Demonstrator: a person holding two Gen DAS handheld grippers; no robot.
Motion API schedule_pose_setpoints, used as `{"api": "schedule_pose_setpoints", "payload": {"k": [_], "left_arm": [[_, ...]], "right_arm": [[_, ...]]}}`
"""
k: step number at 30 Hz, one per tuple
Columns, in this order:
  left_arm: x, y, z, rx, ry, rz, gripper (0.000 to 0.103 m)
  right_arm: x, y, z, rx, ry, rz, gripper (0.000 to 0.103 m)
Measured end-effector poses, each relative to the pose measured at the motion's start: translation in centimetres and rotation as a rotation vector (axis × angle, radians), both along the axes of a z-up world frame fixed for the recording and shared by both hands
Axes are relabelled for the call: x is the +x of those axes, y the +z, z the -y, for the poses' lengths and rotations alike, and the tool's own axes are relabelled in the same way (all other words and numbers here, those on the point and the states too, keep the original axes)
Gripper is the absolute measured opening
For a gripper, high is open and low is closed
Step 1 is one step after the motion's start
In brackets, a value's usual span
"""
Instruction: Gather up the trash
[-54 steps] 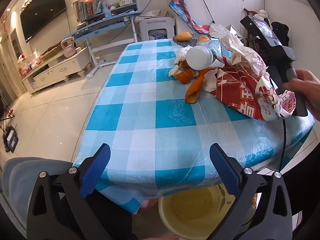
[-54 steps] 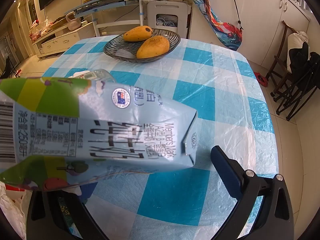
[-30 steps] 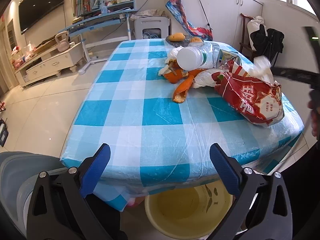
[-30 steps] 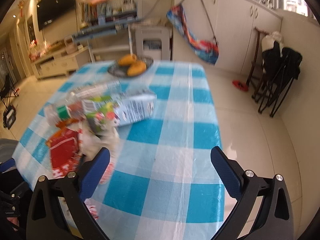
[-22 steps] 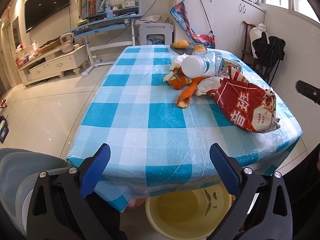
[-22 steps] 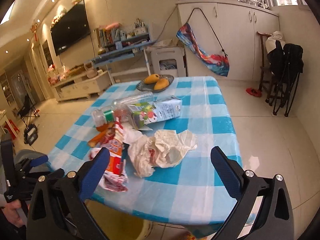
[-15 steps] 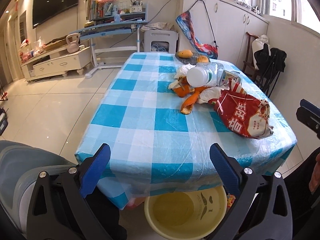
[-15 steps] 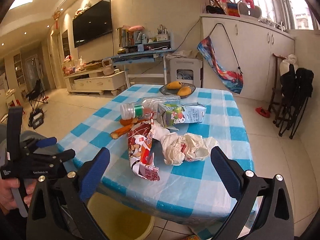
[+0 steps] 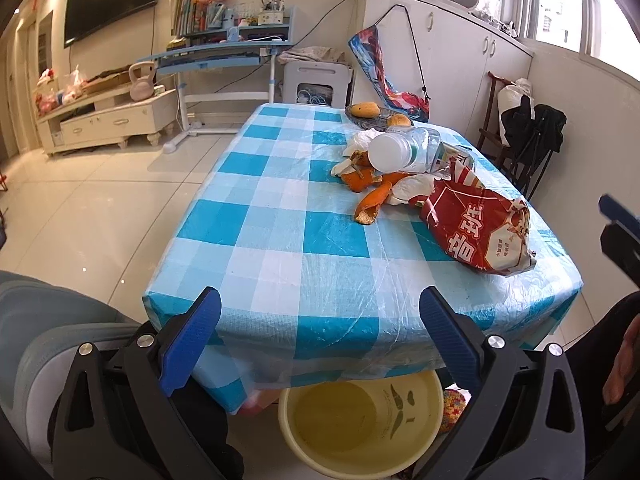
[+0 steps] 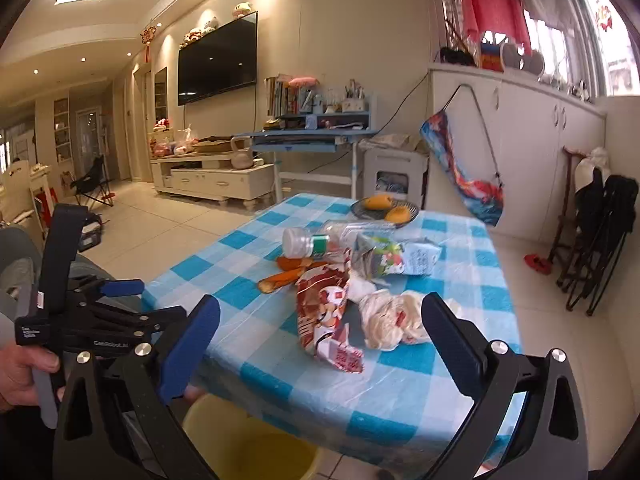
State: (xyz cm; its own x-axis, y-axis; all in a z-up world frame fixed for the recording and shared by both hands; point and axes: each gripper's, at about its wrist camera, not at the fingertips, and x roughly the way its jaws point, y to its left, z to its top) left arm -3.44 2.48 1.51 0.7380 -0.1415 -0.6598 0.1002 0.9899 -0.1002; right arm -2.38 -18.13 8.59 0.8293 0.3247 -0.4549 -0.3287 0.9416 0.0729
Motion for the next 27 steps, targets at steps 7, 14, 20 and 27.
{"api": "schedule_pose_setpoints", "payload": {"k": [7,14,20,27], "left_arm": [[0.8,-0.5,0.3,-0.002,0.003,-0.024,0.096],[0.8,-0.5,1.4,0.058,-0.014,-0.014,0.096],[0.6,-0.4,1.0,0.041,-0.001,-0.008,0.096],[0.8,-0.5,-0.3,-0.013,0.031,-0.027,0.096]], "right_arm": [[0.5,-0.3,-0.4,-0.012,0.010,-0.027,0.097],[0.6,-0.4,0.0,-0.018,-0.009,-0.031,0.097],[0.5,0.0,0.8,0.002,-0.036,-0.030,0.097],[0.7,0.0,1.9,0.030,-0.066,-0.045,0.097]]}}
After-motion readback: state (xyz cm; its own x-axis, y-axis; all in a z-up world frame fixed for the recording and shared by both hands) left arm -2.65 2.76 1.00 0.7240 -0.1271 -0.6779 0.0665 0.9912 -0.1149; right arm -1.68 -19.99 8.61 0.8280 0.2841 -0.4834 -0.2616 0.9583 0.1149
